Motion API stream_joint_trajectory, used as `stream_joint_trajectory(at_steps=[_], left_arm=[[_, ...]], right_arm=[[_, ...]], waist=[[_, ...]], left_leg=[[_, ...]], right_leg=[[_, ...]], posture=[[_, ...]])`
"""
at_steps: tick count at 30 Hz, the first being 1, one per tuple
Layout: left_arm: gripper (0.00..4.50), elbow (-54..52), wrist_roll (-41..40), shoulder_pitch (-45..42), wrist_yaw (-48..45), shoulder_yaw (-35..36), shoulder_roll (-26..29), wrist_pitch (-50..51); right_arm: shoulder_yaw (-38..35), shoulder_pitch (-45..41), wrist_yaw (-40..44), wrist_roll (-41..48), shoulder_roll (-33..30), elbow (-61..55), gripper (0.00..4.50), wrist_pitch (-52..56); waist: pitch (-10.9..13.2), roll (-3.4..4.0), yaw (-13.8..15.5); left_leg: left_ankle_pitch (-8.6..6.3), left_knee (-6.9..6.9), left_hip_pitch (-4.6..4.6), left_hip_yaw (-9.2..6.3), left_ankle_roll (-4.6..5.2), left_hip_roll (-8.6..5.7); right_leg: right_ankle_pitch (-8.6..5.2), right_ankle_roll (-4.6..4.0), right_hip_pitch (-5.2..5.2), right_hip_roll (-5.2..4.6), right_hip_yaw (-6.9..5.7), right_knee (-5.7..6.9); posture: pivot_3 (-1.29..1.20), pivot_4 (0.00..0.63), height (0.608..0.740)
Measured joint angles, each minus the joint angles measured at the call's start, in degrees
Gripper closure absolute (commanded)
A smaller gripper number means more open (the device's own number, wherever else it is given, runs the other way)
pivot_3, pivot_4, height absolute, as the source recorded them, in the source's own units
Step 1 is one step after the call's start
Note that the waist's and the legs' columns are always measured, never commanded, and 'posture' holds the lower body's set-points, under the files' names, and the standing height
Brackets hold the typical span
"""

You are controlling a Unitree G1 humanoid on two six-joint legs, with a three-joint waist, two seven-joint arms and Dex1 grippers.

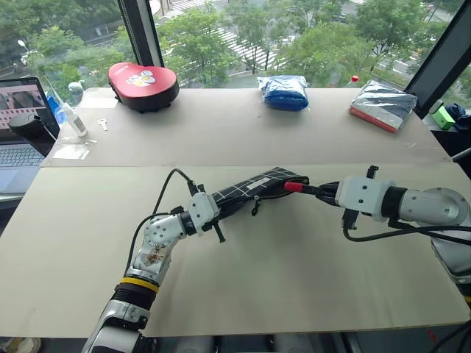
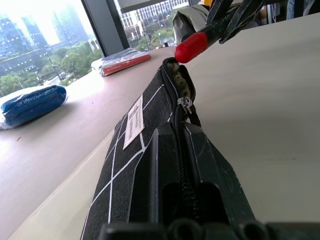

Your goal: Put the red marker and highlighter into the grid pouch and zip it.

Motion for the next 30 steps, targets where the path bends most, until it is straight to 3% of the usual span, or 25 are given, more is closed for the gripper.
stream_joint_trajectory(at_steps=[19, 27, 29, 30], left_arm=[[4.5, 0.0, 0.0, 0.0, -0.2, 0.0, 0.0, -0.1], [4.5, 0.1, 0.0, -0.1, -0.3, 0.0, 0.1, 0.0], [4.5, 0.1, 0.0, -0.1, -0.3, 0.0, 0.1, 0.0], [4.5, 0.1, 0.0, -0.1, -0.3, 0.0, 0.2, 0.0]], right_arm=[[9.4, -11.9, 0.1, -11.4, 10.1, 11.7, 3.99, -11.6], [18.0, -17.7, 0.4, -17.2, 19.6, 16.1, 3.99, -16.8], [18.5, -18.4, 0.4, -18.0, 20.6, 17.0, 3.01, -18.1], [18.8, -18.8, 0.5, -18.0, 20.9, 17.5, 2.79, -19.1]], waist=[[0.0, 0.0, 0.1], [0.0, 0.01, -0.3], [0.0, 0.01, -0.2], [0.0, 0.01, -0.1]], left_leg=[[0.01, 0.0, -0.01, 0.0, -0.03, -0.02], [0.06, -0.02, -0.02, 0.01, -0.11, -0.05], [0.07, -0.01, -0.03, -0.03, -0.12, -0.07], [0.07, -0.01, -0.03, -0.02, -0.12, -0.07]], right_leg=[[0.01, -0.01, -0.02, 0.02, 0.01, 0.01], [0.01, -0.02, -0.08, 0.05, -0.01, 0.04], [0.01, -0.02, -0.05, 0.05, -0.02, 0.04], [0.01, -0.02, -0.05, 0.04, -0.02, 0.04]], posture=[[0.0, 0.15, 0.74], [0.0, 0.15, 0.74], [0.0, 0.15, 0.74], [0.0, 0.15, 0.74]])
